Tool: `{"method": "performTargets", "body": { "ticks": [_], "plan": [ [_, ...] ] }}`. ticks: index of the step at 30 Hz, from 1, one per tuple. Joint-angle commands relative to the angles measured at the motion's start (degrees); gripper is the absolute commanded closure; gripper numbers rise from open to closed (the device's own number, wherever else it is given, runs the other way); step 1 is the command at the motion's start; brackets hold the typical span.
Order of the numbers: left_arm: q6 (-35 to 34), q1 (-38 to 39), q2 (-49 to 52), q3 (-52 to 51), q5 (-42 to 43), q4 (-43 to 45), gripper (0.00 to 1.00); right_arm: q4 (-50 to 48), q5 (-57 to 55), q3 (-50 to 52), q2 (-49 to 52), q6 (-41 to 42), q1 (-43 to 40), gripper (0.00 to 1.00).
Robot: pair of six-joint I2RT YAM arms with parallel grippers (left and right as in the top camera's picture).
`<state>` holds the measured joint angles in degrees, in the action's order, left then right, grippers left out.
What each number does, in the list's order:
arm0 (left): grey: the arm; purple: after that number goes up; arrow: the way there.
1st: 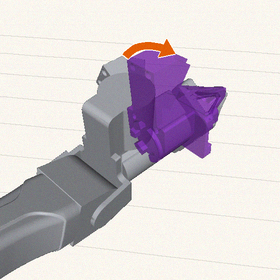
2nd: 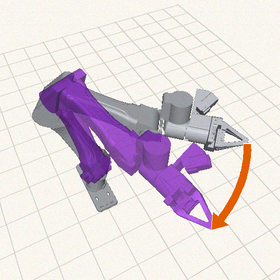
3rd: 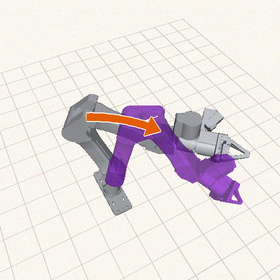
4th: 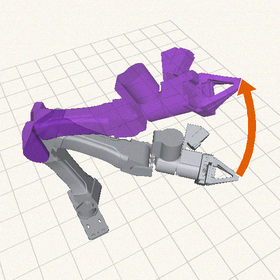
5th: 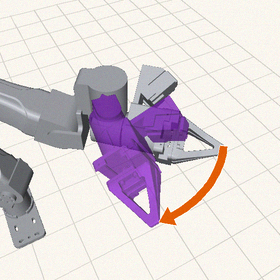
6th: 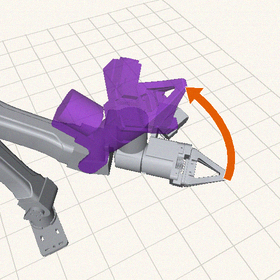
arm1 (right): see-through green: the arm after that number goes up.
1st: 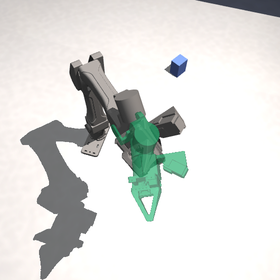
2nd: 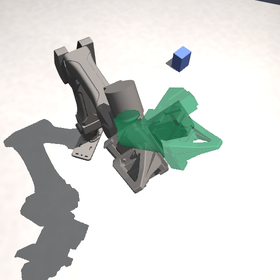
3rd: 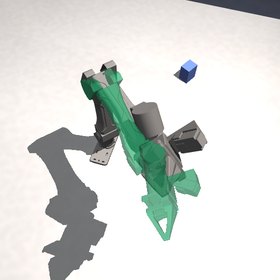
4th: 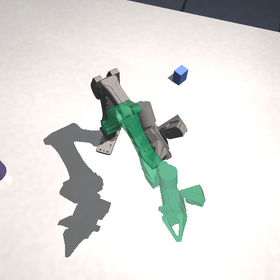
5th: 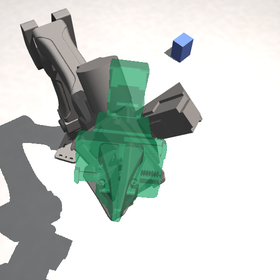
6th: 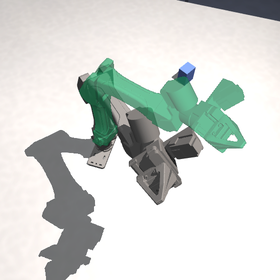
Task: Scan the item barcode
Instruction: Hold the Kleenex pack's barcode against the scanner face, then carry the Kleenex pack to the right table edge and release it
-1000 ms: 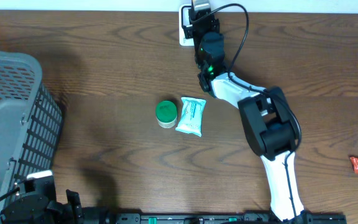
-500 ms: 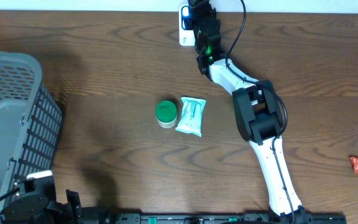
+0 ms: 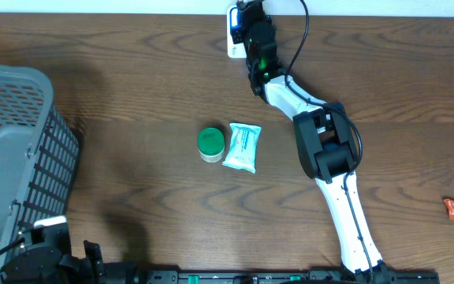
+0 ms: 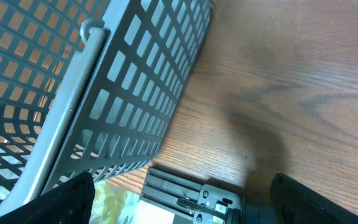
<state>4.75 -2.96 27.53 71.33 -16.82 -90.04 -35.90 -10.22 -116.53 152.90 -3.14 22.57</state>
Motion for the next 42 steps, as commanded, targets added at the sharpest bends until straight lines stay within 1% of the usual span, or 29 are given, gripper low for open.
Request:
{"method": "performTargets", "body": {
  "ticks": [1,4,6,10,11,13,16,18,22,24,27,29,31,35,37,39,42],
  "plan": [
    [0.3,-0.3,-0.3,0.1,-0.3,-0.2,0.10,0.1,0.2,-1.4,0.3,1.0,0.3,0.91],
    [0.3,-0.3,-0.3,0.1,-0.3,-0.2,0.10,-0.5,0.2,-1.4,-1.6,1.0,0.8,0.91],
    [0.3,-0.3,-0.3,0.1,-0.3,-0.2,0.10,1.5,-0.1,-1.4,-4.0,0.9,1.4,0.91],
    [0.3,-0.3,-0.3,0.1,-0.3,-0.2,0.10,11.2,-2.4,-1.4,-11.2,0.7,2.3,0.91],
    [0.3,-0.3,-0.3,0.1,-0.3,-0.2,0.10,19.2,-3.3,-1.4,-15.9,0.1,2.3,0.96],
    [0.3,-0.3,-0.3,0.1,-0.3,-0.2,0.10,29.5,-5.5,-1.4,-20.9,0.1,2.3,0.99],
    [0.3,-0.3,-0.3,0.1,-0.3,-0.2,0.10,44.3,-11.6,-1.4,-27.9,0.1,1.7,0.99],
    [0.3,-0.3,-0.3,0.1,-0.3,-0.2,0.10,54.2,-18.4,-1.4,-32.7,0.1,0.8,0.97],
    [0.3,-0.3,-0.3,0.1,-0.3,-0.2,0.10,69.7,-31.4,-1.4,-39.5,0.1,-3.1,0.98],
    [0.3,-0.3,-0.3,0.1,-0.3,-0.2,0.10,76.0,-33.9,-1.4,-41.5,0.1,-6.4,0.97],
    [0.3,-0.3,-0.3,0.1,-0.3,-0.2,0.10,83.7,-34.2,-1.4,-42.7,1.2,-12.9,0.98],
    [0.3,-0.3,-0.3,0.1,-0.3,-0.2,0.10,87.1,-34.0,-1.2,-42.6,4.3,-17.4,0.98],
    [0.3,-0.3,-0.3,0.1,-0.3,-0.2,0.10,89.4,-33.0,-0.1,-42.3,9.7,-22.5,0.98],
    [0.3,-0.3,-0.3,0.1,-0.3,-0.2,0.10,90.5,-27.6,4.5,-41.9,16.1,-31.8,0.98],
    [0.3,-0.3,-0.3,0.1,-0.3,-0.2,0.10,89.4,-25.3,8.3,-41.8,17.8,-36.1,0.98],
    [0.3,-0.3,-0.3,0.1,-0.3,-0.2,0.10,86.3,-22.3,14.1,-41.6,18.6,-41.0,0.96],
    [0.3,-0.3,-0.3,0.1,-0.3,-0.2,0.10,81.0,-18.8,22.1,-41.2,18.5,-46.0,0.95]
  ]
}}
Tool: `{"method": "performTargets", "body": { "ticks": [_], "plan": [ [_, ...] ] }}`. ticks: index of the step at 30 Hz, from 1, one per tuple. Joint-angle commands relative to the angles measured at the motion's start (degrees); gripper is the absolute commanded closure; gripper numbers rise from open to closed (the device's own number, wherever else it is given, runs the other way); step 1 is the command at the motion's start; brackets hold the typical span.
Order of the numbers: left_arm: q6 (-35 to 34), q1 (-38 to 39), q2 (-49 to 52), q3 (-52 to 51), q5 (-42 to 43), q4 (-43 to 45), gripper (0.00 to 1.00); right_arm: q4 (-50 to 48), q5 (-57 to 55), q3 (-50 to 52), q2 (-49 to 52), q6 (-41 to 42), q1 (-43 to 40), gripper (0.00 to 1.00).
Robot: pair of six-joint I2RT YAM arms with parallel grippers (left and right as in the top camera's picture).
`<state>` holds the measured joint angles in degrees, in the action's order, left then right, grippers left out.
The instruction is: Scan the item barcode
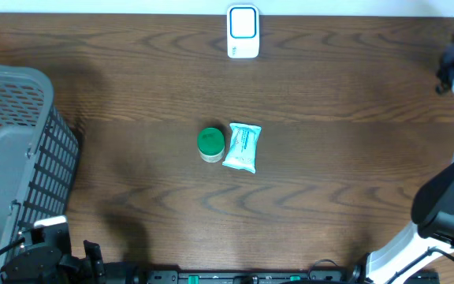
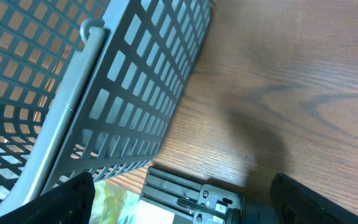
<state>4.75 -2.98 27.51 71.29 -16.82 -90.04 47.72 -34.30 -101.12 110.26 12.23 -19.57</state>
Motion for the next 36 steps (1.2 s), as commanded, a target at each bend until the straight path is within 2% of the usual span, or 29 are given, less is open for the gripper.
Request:
{"method": "performTargets", "body": {
  "ticks": [1,3,6,9,10,11,12,15,17,21,24,28,31,36],
  "plan": [
    [0.3,-0.3,-0.3,0.1,-0.3,-0.2,0.10,-5.0,6.3,9.8,1.4,3.2,-5.5,0.94],
    [0.3,-0.3,-0.3,0.1,-0.3,-0.2,0.10,-9.0,7.8,14.9,1.4,3.1,-7.9,0.93],
    [0.3,-0.3,-0.3,0.1,-0.3,-0.2,0.10,-13.9,8.5,20.6,1.4,2.9,-10.7,0.85],
    [0.3,-0.3,-0.3,0.1,-0.3,-0.2,0.10,-15.5,8.5,22.1,1.4,1.9,-13.0,0.67],
    [0.3,-0.3,-0.3,0.1,-0.3,-0.2,0.10,-15.6,8.5,21.9,1.1,0.4,-13.4,0.48],
    [0.3,-0.3,-0.3,0.1,-0.3,-0.2,0.10,-15.6,8.4,21.4,0.7,-2.2,-14.0,0.21],
    [0.3,-0.3,-0.3,0.1,-0.3,-0.2,0.10,-15.6,7.6,21.0,0.1,-4.4,-14.4,0.01],
    [0.3,-0.3,-0.3,0.1,-0.3,-0.2,0.10,-14.9,4.4,19.3,-4.2,-5.7,-15.7,0.01],
    [0.3,-0.3,-0.3,0.1,-0.3,-0.2,0.10,-14.6,6.9,19.1,-8.2,-5.6,-15.7,0.01],
    [0.3,-0.3,-0.3,0.1,-0.3,-0.2,0.10,-12.6,30.9,19.1,-17.7,-5.1,-14.4,0.01],
    [0.3,-0.3,-0.3,0.1,-0.3,-0.2,0.10,-9.0,52.3,19.1,-24.0,-0.7,-12.6,0.01],
    [0.3,-0.3,-0.3,0.1,-0.3,-0.2,0.10,-2.3,71.5,20.2,-29.0,1.9,-6.8,0.01],
    [0.3,-0.3,-0.3,0.1,-0.3,-0.2,0.10,-0.1,74.5,21.6,-29.5,1.9,1.0,0.01],
    [0.3,-0.3,-0.3,0.1,-0.3,-0.2,0.10,-0.7,71.6,25.6,-26.8,1.9,17.2,0.01]
  ]
}}
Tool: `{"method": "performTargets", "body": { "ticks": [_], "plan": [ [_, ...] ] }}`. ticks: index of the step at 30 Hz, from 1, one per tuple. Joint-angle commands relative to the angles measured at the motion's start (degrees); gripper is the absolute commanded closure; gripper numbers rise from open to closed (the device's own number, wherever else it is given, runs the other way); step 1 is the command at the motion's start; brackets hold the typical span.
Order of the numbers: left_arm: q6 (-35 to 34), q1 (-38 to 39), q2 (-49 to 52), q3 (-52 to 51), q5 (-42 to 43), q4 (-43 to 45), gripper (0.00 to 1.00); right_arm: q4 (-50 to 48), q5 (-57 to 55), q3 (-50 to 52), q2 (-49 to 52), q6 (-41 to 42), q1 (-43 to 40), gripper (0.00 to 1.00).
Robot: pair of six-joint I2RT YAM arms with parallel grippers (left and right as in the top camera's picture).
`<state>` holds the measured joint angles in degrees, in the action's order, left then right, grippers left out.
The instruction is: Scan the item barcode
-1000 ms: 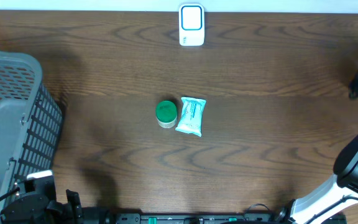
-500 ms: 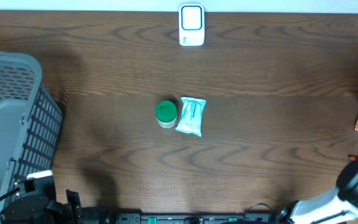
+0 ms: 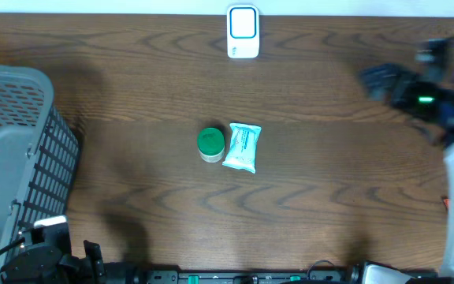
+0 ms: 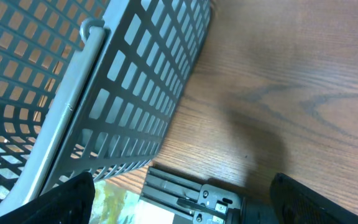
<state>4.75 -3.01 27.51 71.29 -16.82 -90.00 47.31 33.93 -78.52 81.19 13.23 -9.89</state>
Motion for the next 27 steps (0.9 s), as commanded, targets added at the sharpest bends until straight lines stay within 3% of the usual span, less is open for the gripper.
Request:
{"method": "performTargets", "body": {
  "ticks": [1,6,12,19,27],
  "plan": [
    [0.3,-0.3,-0.3,0.1,-0.3,-0.2,0.10,-0.7,2.2,3.8,3.1,0.9,10.4,0.01],
    [0.3,-0.3,-0.3,0.1,-0.3,-0.2,0.10,-4.3,-1.5,7.2,10.6,-6.0,22.8,0.01],
    [0.3,-0.3,-0.3,0.1,-0.3,-0.2,0.10,-10.4,-1.5,7.2,22.1,-1.8,28.6,0.01],
    [0.3,-0.3,-0.3,0.1,-0.3,-0.2,0.10,-20.5,-1.9,7.2,29.1,-3.7,27.5,0.01],
    [0.3,-0.3,-0.3,0.1,-0.3,-0.2,0.10,-28.2,7.3,6.0,37.9,-9.4,26.8,0.01]
  ]
}}
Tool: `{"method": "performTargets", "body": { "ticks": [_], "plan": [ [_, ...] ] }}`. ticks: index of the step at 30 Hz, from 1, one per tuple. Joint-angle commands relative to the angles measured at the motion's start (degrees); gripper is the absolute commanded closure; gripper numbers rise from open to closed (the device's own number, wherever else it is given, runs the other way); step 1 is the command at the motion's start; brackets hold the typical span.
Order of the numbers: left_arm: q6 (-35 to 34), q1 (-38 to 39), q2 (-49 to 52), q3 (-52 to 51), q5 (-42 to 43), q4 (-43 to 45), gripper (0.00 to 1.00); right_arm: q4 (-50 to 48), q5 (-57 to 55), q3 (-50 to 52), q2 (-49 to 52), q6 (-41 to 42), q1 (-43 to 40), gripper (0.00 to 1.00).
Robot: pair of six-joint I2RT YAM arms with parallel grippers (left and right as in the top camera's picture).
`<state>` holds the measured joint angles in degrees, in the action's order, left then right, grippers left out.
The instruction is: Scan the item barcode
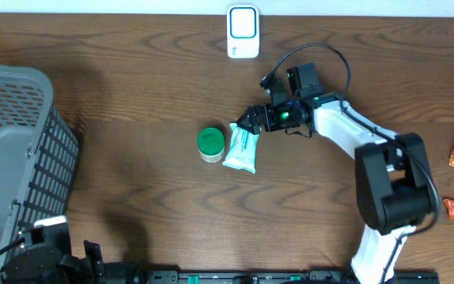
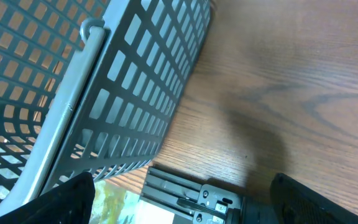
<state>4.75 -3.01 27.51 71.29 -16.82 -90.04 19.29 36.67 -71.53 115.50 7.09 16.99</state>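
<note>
A teal-and-white packet (image 1: 241,148) lies flat at the table's middle, with a green-lidded jar (image 1: 210,144) touching its left side. The white scanner (image 1: 243,31) stands at the far edge. My right gripper (image 1: 253,120) is at the packet's upper right corner; from overhead its jaw gap does not show. My left gripper (image 2: 194,190) is parked at the near left by the basket, its dark fingers (image 2: 67,196) wide apart with nothing between them.
A grey wire basket (image 1: 10,150) fills the left side and also shows in the wrist view as the basket (image 2: 104,81). At the right edge lie a small orange-and-white box and a red packet.
My right arm was out at the far right side of the table; it now reaches in to the packet's upper right corner. The small box shows at the right edge. The left arm is unchanged.
My right gripper was first at the scanner on the far edge, and no box lay at the right. Then the arm was at the table's right edge, then blurred near the right side. Now it is by the packet, and a box lies at the right.
</note>
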Motion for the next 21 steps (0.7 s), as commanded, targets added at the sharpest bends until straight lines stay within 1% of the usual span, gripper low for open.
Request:
{"method": "performTargets", "body": {
  "ticks": [1,4,5,7,9,10,12,13,14,18,21],
  "plan": [
    [0.3,-0.3,-0.3,0.1,-0.3,-0.2,0.10,0.0,4.9,-1.1,4.8,-3.7,-0.1,0.01],
    [0.3,-0.3,-0.3,0.1,-0.3,-0.2,0.10,2.6,6.3,-1.2,8.3,-6.3,-0.1,0.01],
    [0.3,-0.3,-0.3,0.1,-0.3,-0.2,0.10,5.6,6.3,-1.2,9.6,-8.7,0.0,0.04],
    [0.3,-0.3,-0.3,0.1,-0.3,-0.2,0.10,10.7,5.9,-1.2,10.3,-13.4,0.2,0.20],
    [0.3,-0.3,-0.3,0.1,-0.3,-0.2,0.10,15.2,2.0,-1.1,10.4,-15.8,0.2,0.42],
    [0.3,-0.3,-0.3,0.1,-0.3,-0.2,0.10,16.5,-0.7,-1.1,10.4,-15.8,0.2,0.56],
    [0.3,-0.3,-0.3,0.1,-0.3,-0.2,0.10,17.9,-3.9,-1.1,10.4,-15.8,0.2,0.88],
    [0.3,-0.3,-0.3,0.1,-0.3,-0.2,0.10,18.1,-4.3,-1.1,10.4,-15.8,0.1,0.95],
    [0.3,-0.3,-0.3,0.1,-0.3,-0.2,0.10,18.2,-4.0,-1.1,10.4,-15.6,-0.1,0.99],
    [0.3,-0.3,-0.3,0.1,-0.3,-0.2,0.10,18.4,1.1,-1.7,9.7,-15.5,-0.3,0.99],
    [0.3,-0.3,-0.3,0.1,-0.3,-0.2,0.10,21.8,3.3,-3.7,7.8,-15.3,-1.1,0.99]
  ]
}}
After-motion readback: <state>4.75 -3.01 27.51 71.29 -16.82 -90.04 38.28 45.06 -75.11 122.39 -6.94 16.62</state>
